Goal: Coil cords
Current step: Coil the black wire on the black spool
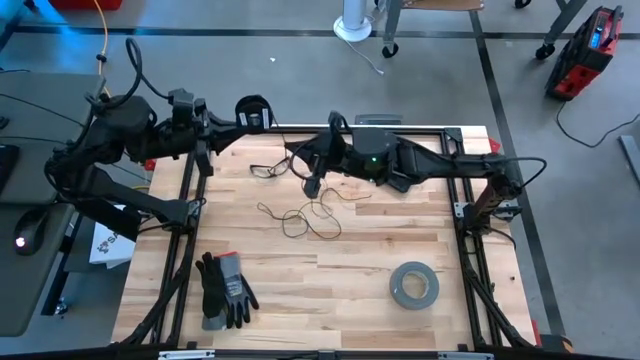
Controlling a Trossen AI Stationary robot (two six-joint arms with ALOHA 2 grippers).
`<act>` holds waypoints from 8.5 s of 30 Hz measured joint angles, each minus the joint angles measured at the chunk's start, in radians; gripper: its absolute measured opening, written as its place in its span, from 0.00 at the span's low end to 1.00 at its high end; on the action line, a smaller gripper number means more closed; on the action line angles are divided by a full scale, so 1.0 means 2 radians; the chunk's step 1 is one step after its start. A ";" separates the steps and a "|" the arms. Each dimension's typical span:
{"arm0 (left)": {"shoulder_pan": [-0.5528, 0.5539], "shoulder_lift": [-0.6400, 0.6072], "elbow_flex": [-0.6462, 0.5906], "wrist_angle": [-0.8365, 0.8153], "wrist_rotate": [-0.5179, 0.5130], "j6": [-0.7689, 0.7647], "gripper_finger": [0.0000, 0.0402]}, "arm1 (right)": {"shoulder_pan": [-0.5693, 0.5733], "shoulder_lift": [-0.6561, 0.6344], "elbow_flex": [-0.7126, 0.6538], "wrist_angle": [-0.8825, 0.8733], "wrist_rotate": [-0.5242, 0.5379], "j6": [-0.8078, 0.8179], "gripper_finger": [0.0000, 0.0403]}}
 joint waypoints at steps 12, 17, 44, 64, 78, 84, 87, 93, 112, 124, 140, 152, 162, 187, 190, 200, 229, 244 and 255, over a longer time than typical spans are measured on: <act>0.003 -0.004 0.000 -0.032 0.089 -0.062 0.00 | 0.008 -0.020 0.000 -0.007 0.064 -0.045 0.00; 0.003 -0.004 0.000 -0.064 0.076 -0.069 0.00 | 0.007 -0.034 0.000 -0.008 0.065 -0.046 0.00; 0.003 -0.006 0.000 0.178 -0.037 -0.104 0.00 | 0.024 -0.011 0.000 -0.035 -0.001 0.027 0.00; 0.003 0.018 0.000 0.272 0.017 -0.143 0.00 | -0.010 -0.011 0.000 0.132 -0.024 -0.019 0.45; 0.003 0.031 0.000 0.254 0.039 -0.125 0.00 | -0.024 -0.012 0.064 0.148 -0.011 -0.080 0.45; 0.003 0.043 0.000 0.252 0.039 -0.119 0.00 | -0.027 -0.012 0.067 0.105 -0.057 -0.061 0.45; 0.003 0.048 0.000 0.252 0.039 -0.119 0.00 | -0.027 -0.011 0.067 0.096 -0.054 -0.063 0.45; 0.003 0.051 0.000 0.252 0.039 -0.119 0.00 | -0.029 -0.011 0.067 0.095 -0.033 -0.083 0.45; 0.003 0.050 0.000 0.259 0.040 -0.120 0.00 | -0.032 -0.010 0.067 0.080 -0.027 -0.075 0.06; 0.003 0.035 0.000 0.213 -0.009 -0.072 0.00 | 0.007 -0.017 0.067 0.037 0.048 -0.099 0.00; 0.003 0.009 0.000 0.193 -0.057 -0.063 0.00 | 0.011 -0.025 0.067 0.010 0.035 -0.068 0.00; 0.003 0.023 0.000 0.246 -0.043 -0.055 0.00 | -0.002 -0.010 0.066 0.022 -0.037 0.023 0.04; 0.003 0.023 0.000 0.270 -0.025 -0.059 0.00 | -0.003 -0.001 0.065 0.015 -0.022 0.019 0.14; 0.003 0.025 0.000 0.272 -0.017 -0.063 0.00 | -0.045 0.012 0.065 0.040 -0.057 0.071 0.32; 0.003 0.025 0.000 0.272 -0.017 -0.064 0.00 | -0.046 0.019 0.065 0.040 -0.066 0.071 0.32; 0.003 0.025 0.000 0.272 -0.013 -0.064 0.00 | -0.052 0.027 0.065 0.046 -0.066 0.071 0.32; 0.004 0.062 0.000 0.270 -0.014 -0.112 0.00 | -0.025 0.048 0.065 0.102 -0.129 0.040 0.00; -0.008 0.080 -0.001 0.266 0.080 -0.287 0.00 | -0.018 0.082 0.065 0.226 -0.142 0.035 0.00; -0.032 0.076 0.001 0.218 0.110 -0.377 0.00 | -0.023 0.082 0.065 0.253 -0.144 0.008 0.00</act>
